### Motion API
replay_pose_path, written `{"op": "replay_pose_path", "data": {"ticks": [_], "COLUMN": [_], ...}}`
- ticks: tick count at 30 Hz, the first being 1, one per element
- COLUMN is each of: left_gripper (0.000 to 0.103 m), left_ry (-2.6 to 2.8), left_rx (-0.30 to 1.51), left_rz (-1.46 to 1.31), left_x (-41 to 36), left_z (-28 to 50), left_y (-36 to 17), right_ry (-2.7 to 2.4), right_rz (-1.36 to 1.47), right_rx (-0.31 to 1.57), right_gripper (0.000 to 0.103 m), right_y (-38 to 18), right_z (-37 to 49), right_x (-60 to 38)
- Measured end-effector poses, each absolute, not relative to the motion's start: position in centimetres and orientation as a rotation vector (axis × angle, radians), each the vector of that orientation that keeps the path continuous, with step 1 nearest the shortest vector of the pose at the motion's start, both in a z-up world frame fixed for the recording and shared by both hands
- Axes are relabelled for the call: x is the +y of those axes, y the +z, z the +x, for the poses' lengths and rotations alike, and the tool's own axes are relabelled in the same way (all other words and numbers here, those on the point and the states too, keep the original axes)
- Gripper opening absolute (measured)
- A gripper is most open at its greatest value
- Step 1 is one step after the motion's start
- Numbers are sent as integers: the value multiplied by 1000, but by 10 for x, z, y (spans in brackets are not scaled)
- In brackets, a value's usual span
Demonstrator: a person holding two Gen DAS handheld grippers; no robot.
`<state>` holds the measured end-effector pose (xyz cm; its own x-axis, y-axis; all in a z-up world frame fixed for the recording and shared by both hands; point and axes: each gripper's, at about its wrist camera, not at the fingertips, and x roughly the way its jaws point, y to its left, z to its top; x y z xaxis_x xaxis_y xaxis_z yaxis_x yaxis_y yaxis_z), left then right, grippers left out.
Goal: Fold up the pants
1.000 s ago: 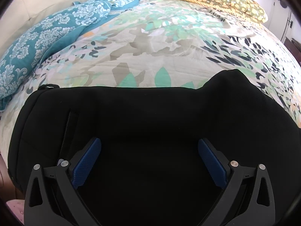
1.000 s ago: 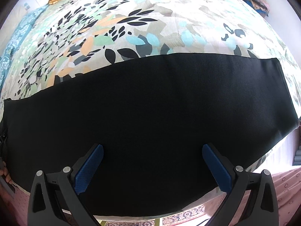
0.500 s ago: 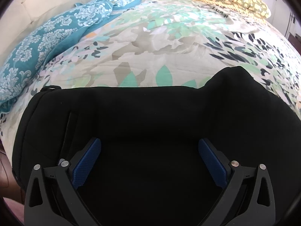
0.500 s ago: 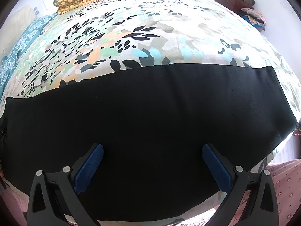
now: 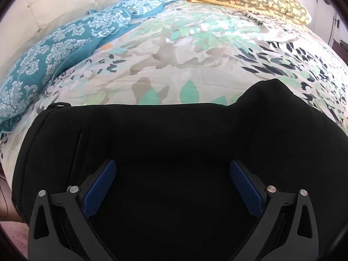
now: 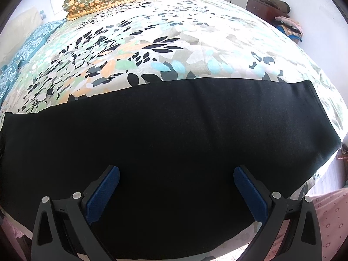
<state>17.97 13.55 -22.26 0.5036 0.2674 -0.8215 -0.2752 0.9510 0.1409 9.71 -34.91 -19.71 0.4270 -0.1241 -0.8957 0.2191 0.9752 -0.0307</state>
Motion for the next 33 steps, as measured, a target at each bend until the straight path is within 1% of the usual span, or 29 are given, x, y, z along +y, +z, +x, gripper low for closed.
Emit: {"op": "replay_pose_path", "data": {"ticks": [8, 12, 14, 16, 18, 20, 22, 23, 25, 26, 29, 30, 33], "left_gripper": [102, 102, 102, 102, 102, 102, 102, 102, 102, 102, 102, 102, 102], "left_ry": [334, 333, 333, 334, 337, 340, 342, 342, 342, 343, 346, 347, 347], "left_rx": [988, 985, 985, 985, 986, 985, 983, 982, 983, 983, 983, 983, 982], "left_rz": [0, -1, -1, 0, 3, 9, 13, 14, 14, 14, 18, 19, 19], "left_x": [134, 135, 135, 135, 134, 134, 133, 133, 133, 133, 133, 133, 133], "left_z": [180, 180, 180, 179, 180, 180, 180, 180, 180, 180, 180, 180, 180], "left_y": [-223, -223, -223, -223, -223, -223, -223, -223, -223, -224, -224, -224, -224], "right_ry": [-206, -115, -115, -131, -172, -220, -202, -191, -149, -107, -10, 6, 41], "right_rz": [85, 157, 232, 299, 324, 378, 458, 497, 569, 612, 688, 664, 640], "right_rx": [1074, 1115, 1071, 988, 931, 920, 990, 1058, 1139, 1155, 1222, 1245, 1262], "right_gripper": [103, 103, 102, 102, 102, 103, 103, 103, 97, 91, 87, 85, 85], "right_y": [-197, -186, -170, -146, -125, -114, -123, -134, -153, -160, -184, -189, -197], "right_z": [94, 98, 95, 92, 92, 95, 100, 103, 106, 108, 113, 115, 122], "right_x": [-347, -366, -391, -430, -479, -540, -589, -611, -638, -646, -653, -650, -642]}}
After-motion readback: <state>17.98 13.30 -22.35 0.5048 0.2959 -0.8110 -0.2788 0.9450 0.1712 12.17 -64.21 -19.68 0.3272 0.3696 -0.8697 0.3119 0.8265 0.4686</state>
